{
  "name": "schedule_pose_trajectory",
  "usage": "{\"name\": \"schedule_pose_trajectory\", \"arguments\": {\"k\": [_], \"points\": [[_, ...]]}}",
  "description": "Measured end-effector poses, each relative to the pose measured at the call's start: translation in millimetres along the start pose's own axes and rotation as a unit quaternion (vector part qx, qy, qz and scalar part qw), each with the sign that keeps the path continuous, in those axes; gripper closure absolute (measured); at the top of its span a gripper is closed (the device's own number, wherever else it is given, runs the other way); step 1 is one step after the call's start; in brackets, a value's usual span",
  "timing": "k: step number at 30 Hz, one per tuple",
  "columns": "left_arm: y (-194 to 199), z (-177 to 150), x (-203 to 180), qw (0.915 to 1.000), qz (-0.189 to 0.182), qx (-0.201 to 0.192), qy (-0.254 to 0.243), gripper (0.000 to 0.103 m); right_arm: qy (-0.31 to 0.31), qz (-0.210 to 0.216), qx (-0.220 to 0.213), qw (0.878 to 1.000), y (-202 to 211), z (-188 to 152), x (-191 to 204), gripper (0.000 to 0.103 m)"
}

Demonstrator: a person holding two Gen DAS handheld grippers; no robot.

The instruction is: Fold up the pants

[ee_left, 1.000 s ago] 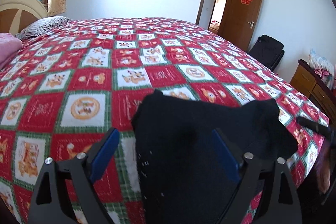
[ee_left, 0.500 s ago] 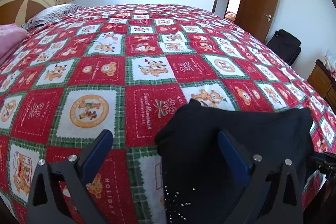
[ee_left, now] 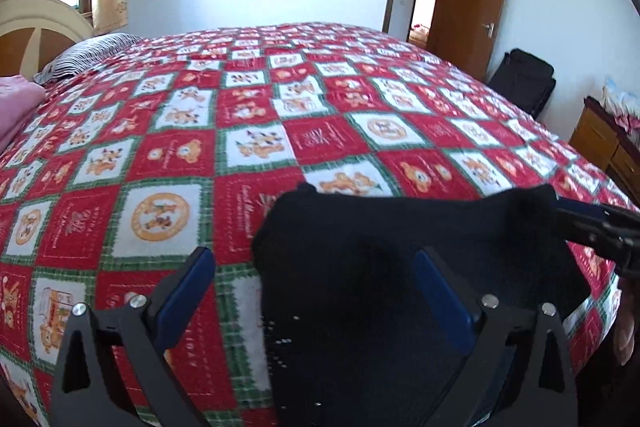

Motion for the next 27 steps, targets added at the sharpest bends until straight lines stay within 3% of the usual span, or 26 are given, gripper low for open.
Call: {"name": "schedule_pose_trajectory", "arguments": {"k": [6,15,23,27], "points": [[-9,-12,-2,0.9997,-0.009,0.021,0.004,0.001,-0.049,0.009,0.038,0.998,-39,-9,-23,0.052],[-1,-18,-4,0.9995,-0.018,0.024,0.012,0.001,-0.025,-0.004,0.025,0.999,-9,-19,-14,0.052],[6,-32,-18,0.9986,-0.039,0.036,0.004,0.001,-0.016,0.007,0.040,0.999,10,-66,-9,0.050],[14,-39,-22,0.9984,-0.044,0.036,0.010,0.001,-0.017,0.013,0.032,0.999,15,-65,-9,0.050]]}}
Point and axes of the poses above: each gripper's, at about its wrist camera, not at the fingertips, and y roughly against the way its jaws point, x to its left, z to its top, the point moved 10 cm from there along -y, roughly the way its jaws point, and after that the axes turned 3 degrees about z, right-handed, at the moved point
